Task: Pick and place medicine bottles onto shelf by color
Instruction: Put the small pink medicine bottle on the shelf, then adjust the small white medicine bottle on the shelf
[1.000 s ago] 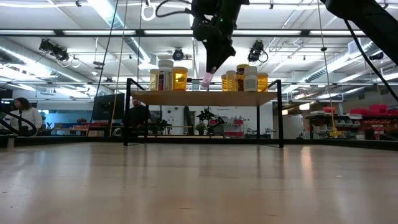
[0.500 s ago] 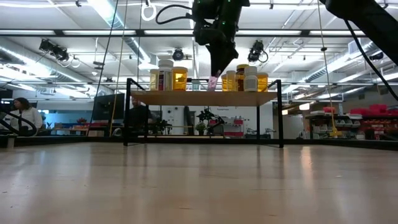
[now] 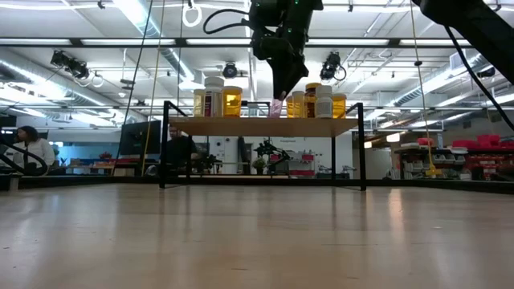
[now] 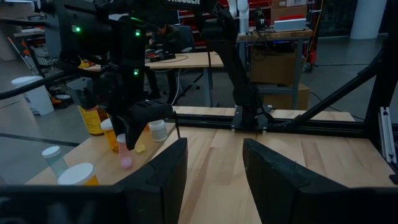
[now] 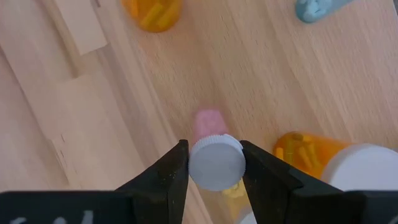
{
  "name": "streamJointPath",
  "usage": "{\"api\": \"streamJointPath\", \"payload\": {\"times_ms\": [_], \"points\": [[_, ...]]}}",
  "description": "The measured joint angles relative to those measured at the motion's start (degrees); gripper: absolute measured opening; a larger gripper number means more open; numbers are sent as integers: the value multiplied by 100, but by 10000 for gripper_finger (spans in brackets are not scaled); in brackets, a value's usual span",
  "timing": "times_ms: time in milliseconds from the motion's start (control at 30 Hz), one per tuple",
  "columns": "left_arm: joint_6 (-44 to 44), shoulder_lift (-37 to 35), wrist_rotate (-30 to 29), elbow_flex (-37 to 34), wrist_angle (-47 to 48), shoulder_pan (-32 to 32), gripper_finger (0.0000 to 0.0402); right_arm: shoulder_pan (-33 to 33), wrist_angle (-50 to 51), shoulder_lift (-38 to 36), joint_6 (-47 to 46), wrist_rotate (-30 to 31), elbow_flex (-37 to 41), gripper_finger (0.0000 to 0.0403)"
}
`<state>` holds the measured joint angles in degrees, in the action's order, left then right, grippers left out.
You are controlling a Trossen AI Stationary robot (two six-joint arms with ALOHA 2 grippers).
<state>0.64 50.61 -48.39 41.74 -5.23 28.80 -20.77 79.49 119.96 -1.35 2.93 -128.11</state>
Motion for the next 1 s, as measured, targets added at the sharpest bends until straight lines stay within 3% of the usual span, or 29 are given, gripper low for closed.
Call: {"api": "streamJointPath", "payload": {"times_ms": [1000], "points": [[-4,0,1,0,43,0,162,6,-637,0,27,213,0,165]]}}
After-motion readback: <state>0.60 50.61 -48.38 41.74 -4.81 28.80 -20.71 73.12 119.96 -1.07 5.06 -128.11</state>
